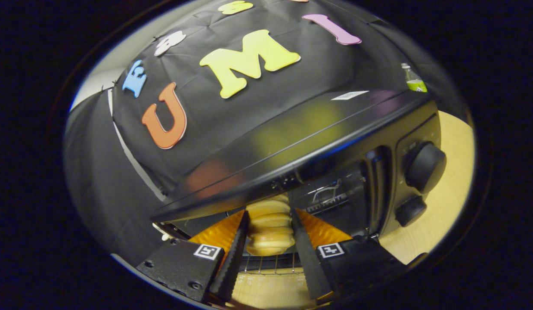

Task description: Open the toaster oven, put the food inside, and close the toaster oven door.

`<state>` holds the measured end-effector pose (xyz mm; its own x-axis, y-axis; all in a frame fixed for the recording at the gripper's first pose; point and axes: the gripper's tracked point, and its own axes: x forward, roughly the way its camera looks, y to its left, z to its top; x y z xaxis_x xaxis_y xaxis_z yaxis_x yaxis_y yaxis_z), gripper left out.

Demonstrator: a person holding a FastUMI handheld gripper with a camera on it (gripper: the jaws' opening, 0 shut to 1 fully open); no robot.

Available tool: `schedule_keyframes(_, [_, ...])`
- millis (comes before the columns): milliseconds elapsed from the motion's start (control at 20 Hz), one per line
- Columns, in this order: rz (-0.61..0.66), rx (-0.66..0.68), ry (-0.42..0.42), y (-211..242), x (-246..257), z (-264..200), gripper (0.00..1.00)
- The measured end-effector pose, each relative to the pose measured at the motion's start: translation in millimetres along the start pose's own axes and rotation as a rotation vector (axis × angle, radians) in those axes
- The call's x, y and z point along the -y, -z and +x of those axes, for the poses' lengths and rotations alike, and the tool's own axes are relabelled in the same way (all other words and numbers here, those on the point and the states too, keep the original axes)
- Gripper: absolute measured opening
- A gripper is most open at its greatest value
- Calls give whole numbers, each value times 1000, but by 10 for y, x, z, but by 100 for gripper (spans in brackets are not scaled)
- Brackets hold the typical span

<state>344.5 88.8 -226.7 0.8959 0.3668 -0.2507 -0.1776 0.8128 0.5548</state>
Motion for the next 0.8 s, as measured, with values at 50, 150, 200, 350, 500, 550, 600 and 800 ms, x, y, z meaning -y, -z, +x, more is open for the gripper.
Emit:
schedule_keyframes(50, [-11,-10,-9,32,-30,2,79])
schedule_keyframes(150, [-21,-16,-1,107,-6,-44,100])
schedule_keyframes(200, [-22,-14,1,111,-1,-92,100])
schedule_keyframes(350, [-24,-9,0,129,-22,-270,100])
schedule_keyframes(500, [-29,-10,-9,163,-113,-538,100])
schedule_keyframes(550, [-35,-14,-10,186,-147,-624,100])
schedule_keyframes(600, [-41,-19,-12,211,-181,-716,100])
schedule_keyframes(800, [-73,-18,-29,336,-331,-1062,100])
